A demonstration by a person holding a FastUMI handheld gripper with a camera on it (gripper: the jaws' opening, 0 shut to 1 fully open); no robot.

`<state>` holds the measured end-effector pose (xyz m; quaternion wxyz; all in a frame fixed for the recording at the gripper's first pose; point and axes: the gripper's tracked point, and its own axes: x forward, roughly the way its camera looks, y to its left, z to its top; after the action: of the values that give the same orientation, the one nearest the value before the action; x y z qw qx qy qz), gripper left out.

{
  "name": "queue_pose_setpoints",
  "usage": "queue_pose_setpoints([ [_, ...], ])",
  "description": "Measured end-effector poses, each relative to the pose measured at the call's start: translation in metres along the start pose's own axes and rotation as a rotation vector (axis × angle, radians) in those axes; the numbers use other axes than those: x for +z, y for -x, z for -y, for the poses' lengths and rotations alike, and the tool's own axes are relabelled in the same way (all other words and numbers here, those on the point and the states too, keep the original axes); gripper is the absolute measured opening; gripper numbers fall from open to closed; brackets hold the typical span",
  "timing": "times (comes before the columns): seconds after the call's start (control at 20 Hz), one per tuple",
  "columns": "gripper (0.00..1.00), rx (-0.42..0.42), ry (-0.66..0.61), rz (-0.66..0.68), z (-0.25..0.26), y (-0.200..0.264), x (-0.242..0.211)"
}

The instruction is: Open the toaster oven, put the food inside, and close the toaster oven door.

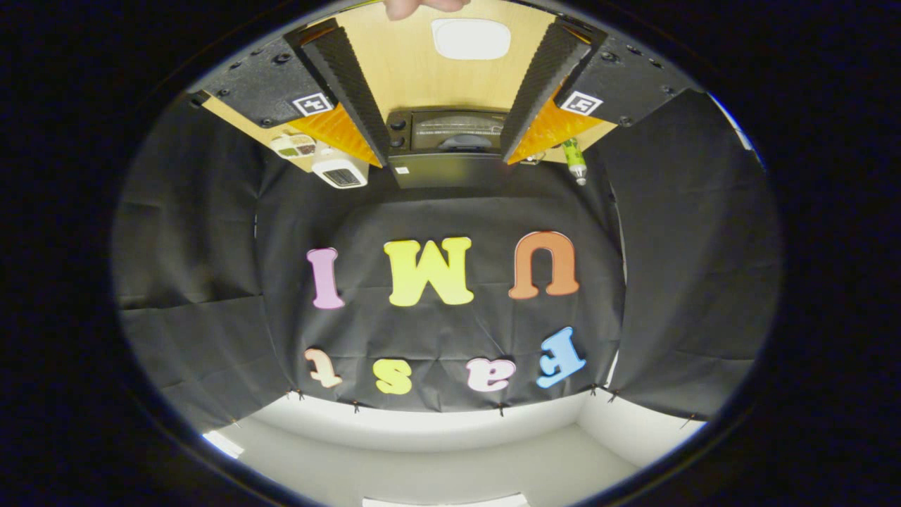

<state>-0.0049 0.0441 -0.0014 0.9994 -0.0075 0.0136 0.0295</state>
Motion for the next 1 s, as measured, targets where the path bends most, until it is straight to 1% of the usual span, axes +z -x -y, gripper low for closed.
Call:
queue_pose_setpoints([
  [0.5,1.00,0.006,0.018,0.036,0.016,0.072,-0.013],
  [0.75,1.00,0.021,0.020,0.042,0.013,0.085,-0.016],
  [1.0,1.00,0.032,0.025,0.031,0.009,0.088,-0.022],
])
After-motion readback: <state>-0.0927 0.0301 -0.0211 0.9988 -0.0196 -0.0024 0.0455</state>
